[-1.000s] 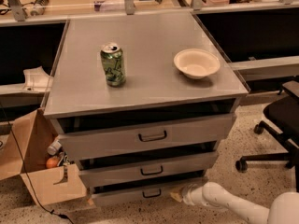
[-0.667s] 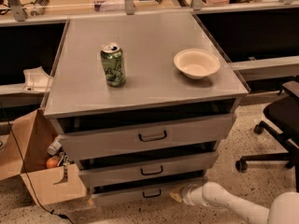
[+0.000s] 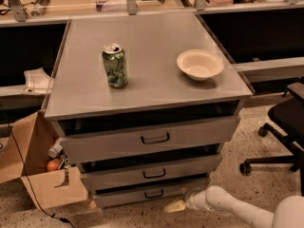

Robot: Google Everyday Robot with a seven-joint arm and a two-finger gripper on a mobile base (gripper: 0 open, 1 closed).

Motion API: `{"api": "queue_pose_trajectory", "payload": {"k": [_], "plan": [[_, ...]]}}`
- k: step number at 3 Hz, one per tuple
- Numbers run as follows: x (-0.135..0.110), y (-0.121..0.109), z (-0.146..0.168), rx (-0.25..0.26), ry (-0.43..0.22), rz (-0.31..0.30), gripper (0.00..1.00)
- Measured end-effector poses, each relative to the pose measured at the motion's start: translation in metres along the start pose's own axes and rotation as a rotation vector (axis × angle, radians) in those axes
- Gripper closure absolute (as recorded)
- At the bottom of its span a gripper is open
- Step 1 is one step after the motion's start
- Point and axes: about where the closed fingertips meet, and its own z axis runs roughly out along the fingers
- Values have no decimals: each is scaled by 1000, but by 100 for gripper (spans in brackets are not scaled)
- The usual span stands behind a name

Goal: Close bottom drawer

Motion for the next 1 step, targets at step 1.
{"api": "queue_pose_trajectory", "payload": {"k": [1], "plan": [[0, 0, 0, 0, 0, 0, 0]]}}
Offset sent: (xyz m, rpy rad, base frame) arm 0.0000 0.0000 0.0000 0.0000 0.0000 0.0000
